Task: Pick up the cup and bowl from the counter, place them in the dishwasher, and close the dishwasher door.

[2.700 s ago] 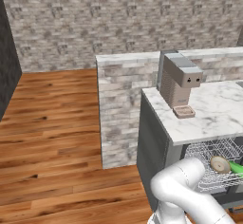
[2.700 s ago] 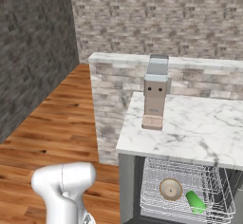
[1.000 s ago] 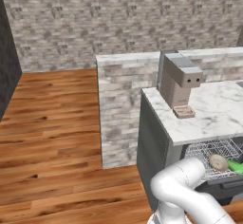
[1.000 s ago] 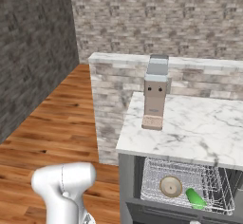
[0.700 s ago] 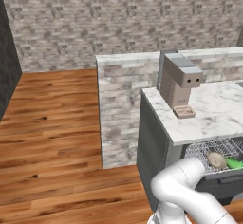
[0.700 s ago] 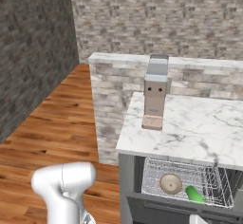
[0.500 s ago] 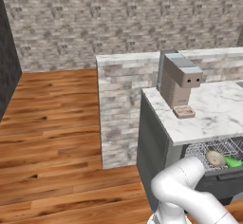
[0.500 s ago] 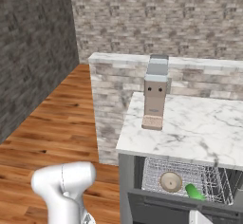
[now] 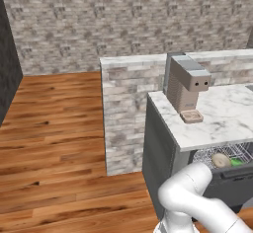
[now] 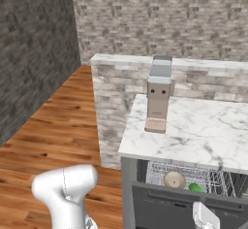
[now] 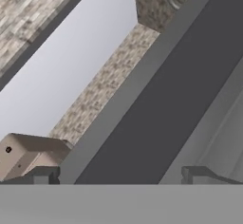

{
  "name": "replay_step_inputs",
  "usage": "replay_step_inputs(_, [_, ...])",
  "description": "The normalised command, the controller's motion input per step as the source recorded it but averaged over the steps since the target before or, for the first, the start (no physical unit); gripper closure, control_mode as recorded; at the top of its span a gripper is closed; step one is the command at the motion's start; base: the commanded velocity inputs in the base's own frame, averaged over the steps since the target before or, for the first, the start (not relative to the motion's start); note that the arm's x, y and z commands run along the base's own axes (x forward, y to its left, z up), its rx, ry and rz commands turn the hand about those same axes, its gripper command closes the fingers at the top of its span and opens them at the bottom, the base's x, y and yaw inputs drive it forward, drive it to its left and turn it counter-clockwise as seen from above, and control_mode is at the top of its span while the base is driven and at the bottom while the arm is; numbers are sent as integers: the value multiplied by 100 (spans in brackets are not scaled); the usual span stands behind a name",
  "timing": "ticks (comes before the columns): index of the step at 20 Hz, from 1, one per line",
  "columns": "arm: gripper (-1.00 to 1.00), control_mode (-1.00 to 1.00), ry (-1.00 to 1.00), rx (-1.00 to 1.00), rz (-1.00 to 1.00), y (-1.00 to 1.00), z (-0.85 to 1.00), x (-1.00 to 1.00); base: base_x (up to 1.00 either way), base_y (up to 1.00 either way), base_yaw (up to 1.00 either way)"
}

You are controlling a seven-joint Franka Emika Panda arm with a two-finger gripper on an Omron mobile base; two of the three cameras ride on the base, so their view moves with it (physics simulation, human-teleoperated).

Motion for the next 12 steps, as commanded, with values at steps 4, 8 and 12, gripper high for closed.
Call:
replay_step_inputs(4, [-100, -100, -13, 0, 0, -5, -59, 34, 0, 0, 0])
replay_step_inputs(8, [-100, -100, -14, 0, 0, -13, -62, 23, 0, 0, 0])
replay_step_inputs(12, [-100, -100, -15, 0, 0, -16, -67, 33, 0, 0, 0])
